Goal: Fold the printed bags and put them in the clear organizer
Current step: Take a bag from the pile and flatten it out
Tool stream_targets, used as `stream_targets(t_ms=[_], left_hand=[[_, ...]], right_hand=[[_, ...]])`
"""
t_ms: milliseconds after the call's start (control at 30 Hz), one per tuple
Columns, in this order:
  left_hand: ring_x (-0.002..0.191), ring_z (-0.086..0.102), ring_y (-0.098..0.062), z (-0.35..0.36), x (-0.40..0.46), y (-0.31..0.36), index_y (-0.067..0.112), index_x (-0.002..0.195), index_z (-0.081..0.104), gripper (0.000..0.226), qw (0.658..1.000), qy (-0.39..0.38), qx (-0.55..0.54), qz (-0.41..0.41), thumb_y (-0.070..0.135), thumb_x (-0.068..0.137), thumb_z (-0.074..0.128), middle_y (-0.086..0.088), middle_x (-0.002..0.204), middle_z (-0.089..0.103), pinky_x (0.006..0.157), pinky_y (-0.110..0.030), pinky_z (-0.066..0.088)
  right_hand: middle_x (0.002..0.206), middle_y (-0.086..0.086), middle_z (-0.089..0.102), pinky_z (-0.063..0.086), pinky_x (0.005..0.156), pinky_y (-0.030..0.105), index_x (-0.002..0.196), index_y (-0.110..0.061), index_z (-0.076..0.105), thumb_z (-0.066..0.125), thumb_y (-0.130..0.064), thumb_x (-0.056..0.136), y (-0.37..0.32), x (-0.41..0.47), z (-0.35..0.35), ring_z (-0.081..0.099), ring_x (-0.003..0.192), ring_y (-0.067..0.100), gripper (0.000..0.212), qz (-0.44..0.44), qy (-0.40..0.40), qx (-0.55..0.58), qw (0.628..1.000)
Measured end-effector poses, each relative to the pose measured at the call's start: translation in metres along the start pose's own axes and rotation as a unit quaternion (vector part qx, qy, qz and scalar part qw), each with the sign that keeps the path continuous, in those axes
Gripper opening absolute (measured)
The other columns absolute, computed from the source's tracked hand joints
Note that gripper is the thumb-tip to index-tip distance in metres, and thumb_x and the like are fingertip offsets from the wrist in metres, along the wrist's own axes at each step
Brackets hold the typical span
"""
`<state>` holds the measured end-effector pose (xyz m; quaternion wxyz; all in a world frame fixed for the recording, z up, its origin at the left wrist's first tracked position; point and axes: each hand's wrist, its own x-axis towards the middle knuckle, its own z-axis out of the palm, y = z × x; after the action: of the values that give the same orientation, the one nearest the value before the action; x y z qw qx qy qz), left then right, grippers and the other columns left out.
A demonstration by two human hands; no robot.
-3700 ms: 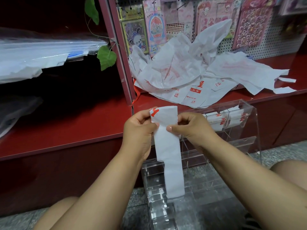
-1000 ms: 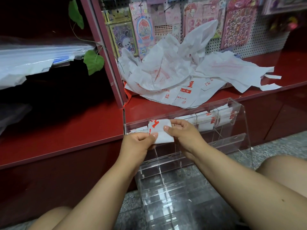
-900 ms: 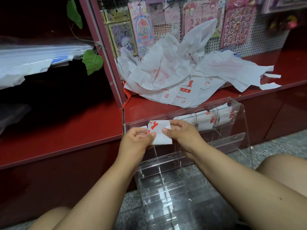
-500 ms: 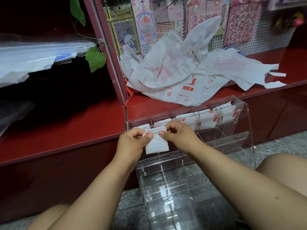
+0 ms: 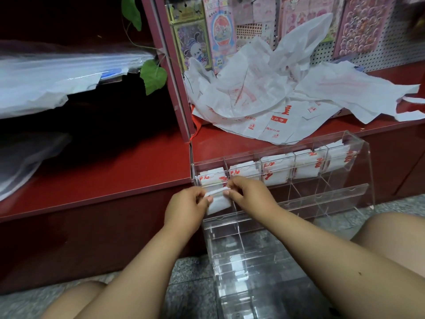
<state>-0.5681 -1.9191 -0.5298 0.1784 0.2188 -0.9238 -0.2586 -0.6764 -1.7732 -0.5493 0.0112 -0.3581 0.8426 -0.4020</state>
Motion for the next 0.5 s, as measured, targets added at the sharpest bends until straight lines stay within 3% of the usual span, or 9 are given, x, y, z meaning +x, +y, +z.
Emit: stream_targets(t_ms=[133,233,367,500], left_hand=[[0.084,0.064,-0.023,0.006,-0.003,-0.003,0.024,0.09,0.067,0.021,0.988,-0.037,0.15,0.005,0.043,0.092,0.057,0.002,0.081,0.069,0.065,-0.032,0.047],[0.092,0.064,-0.026,0.014,-0.002,-0.004,0.024,0.096,0.067,0.026,0.976,-0.066,0.208,0.011,0.045,0.095,0.052,-0.001,0.091,0.071,0.065,-0.031,0.046],[0.095,0.065,-0.03,0.024,0.001,-0.009,0.022,0.104,0.07,0.029,0.958,-0.144,0.246,0.008,0.043,0.096,0.051,-0.007,0.101,0.07,0.067,-0.03,0.044],[0.095,0.066,-0.029,0.023,0.005,-0.009,0.024,0.105,0.072,0.027,0.96,-0.161,0.227,-0.011,0.039,0.097,0.051,-0.007,0.1,0.071,0.067,-0.028,0.043]], right_hand=[[0.08,-0.006,0.053,0.038,0.066,0.031,0.093,-0.018,0.066,0.06,-0.033,0.091,0.006,0.001,0.009,0.049,0.08,0.017,0.016,-0.02,-0.027,-0.081,0.996],[0.085,-0.005,0.05,0.033,0.066,0.028,0.093,-0.017,0.068,0.061,-0.033,0.091,0.01,0.002,0.014,0.052,0.088,0.019,0.018,-0.012,-0.039,-0.096,0.994],[0.095,0.0,0.052,0.031,0.07,0.025,0.098,-0.016,0.072,0.06,-0.033,0.091,0.016,0.0,0.019,0.053,0.1,0.022,0.022,0.004,-0.091,-0.143,0.986],[0.106,0.007,0.058,0.035,0.073,0.026,0.103,-0.016,0.073,0.054,-0.03,0.094,0.017,0.0,0.019,0.053,0.105,0.024,0.026,0.012,-0.109,-0.154,0.982]])
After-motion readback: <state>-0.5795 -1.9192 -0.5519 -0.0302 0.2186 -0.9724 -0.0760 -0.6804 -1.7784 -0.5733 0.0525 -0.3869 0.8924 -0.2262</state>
